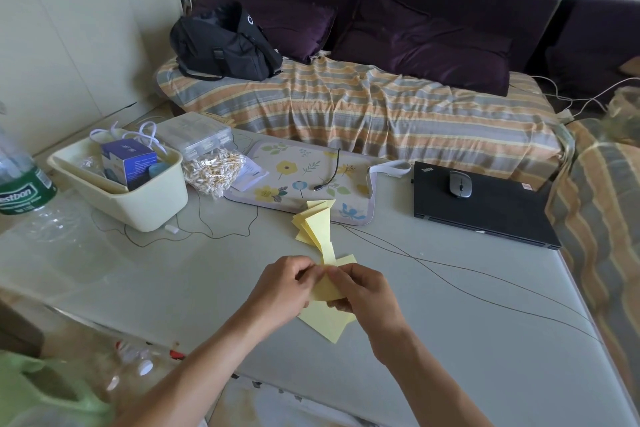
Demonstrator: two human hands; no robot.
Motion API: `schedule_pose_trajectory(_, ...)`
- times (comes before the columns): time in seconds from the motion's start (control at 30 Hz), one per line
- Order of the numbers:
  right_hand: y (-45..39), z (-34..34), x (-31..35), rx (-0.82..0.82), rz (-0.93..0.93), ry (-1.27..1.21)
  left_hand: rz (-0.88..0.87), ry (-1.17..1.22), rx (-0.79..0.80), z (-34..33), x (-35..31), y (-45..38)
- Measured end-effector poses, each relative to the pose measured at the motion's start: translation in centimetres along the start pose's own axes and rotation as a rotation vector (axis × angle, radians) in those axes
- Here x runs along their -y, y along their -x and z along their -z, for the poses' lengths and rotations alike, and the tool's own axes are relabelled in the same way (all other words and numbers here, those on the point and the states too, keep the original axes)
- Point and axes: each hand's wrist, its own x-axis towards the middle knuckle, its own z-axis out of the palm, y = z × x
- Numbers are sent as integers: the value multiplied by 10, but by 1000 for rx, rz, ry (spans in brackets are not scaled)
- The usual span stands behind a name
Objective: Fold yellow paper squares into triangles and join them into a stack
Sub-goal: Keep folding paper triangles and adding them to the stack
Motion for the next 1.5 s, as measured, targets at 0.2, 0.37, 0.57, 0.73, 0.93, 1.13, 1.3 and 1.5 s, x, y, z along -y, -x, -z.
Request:
schedule_pose_trajectory(0.2, 0, 0, -1, 10, 9, 34, -15, -78, -18, -1, 5, -4)
schedule_pose_trajectory(0.37, 0, 2, -3, 55, 4, 70, -10, -51, -27, 1, 2, -3)
schedule_pose_trajectory(0.57, -1, -2, -4, 112, 4, 152, 21, 140, -173, 1, 6, -6)
schedule_pose_trajectory(0.73, 2, -2, -3, 118, -3, 139, 91, 324, -169, 0, 6, -6)
schedule_pose_trajectory(0.93, 2, -3, 0, 40, 69, 44, 91, 357, -57, -1, 2, -3)
schedule_pose_trajectory(1.13, 3, -2, 1, 56, 103, 52, 109, 422, -58, -3, -1, -3)
schedule_pose_trajectory(1.3, 1, -2, -1, 69, 63, 80, 113, 408, -74, -2, 3, -5)
schedule_pose_trajectory(1.5, 1, -2, -4, 83, 39, 69, 123, 393, -41, -1, -1, -4)
